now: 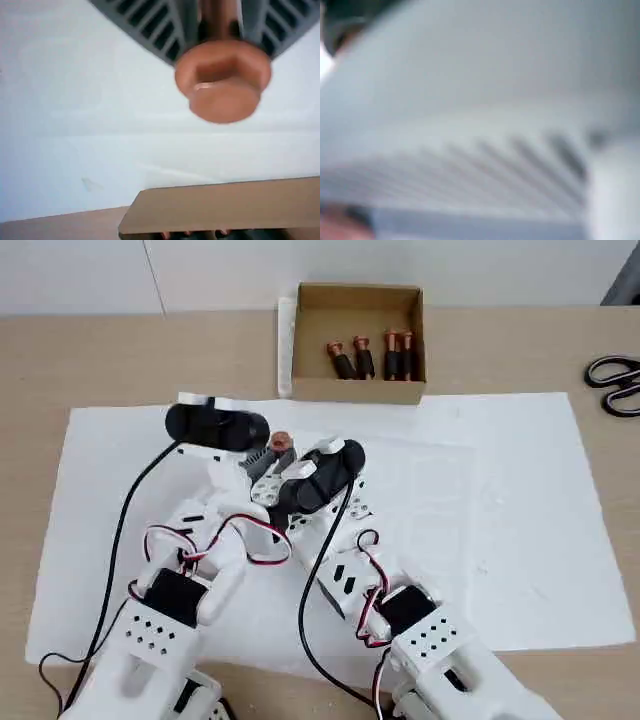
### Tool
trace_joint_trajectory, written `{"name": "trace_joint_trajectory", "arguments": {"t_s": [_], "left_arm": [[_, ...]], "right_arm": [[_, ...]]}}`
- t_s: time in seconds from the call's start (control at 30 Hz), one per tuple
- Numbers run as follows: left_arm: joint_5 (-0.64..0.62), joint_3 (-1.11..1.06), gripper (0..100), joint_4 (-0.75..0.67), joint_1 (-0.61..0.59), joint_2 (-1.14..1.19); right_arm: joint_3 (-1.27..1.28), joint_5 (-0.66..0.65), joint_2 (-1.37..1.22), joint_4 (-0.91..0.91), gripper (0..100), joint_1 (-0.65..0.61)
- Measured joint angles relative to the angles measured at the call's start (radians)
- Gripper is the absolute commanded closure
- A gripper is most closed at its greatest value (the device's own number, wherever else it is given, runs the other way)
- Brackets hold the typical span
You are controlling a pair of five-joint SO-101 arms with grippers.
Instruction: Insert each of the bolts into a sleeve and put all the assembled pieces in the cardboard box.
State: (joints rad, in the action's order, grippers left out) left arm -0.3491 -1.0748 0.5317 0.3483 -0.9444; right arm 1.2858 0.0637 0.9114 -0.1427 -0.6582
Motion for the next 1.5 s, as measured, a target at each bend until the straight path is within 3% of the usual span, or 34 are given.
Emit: {"name": "trace_joint_trajectory", "arguments": {"t_s": [0.33, 0.53, 0.77, 1.0, 1.27, 1.5], "left_arm": [[0.000, -0.005, 99, 0.041, 0.003, -0.002], [0.000, -0.005, 88, 0.068, 0.003, 0.003], [0.002, 0.008, 87, 0.087, -0.006, 0.006], [-0.060, 0.147, 76, 0.275, -0.002, 0.008], [-0.094, 0.270, 76, 0.408, -0.066, 0.008], [-0.092, 0.466, 75, 0.643, -0.152, 0.008]], "right_arm": [[0.000, -0.002, 0.000, 0.000, 99.5, -0.002], [0.002, -0.003, -0.002, 0.000, 99.5, -0.002], [0.002, -0.003, -0.002, 0.000, 99.5, 0.000], [0.000, -0.003, 0.002, 0.000, 99.5, 0.003], [-0.002, -0.003, 0.002, 0.000, 99.5, 0.002], [-0.002, -0.003, 0.002, 0.000, 99.5, 0.069]]}}
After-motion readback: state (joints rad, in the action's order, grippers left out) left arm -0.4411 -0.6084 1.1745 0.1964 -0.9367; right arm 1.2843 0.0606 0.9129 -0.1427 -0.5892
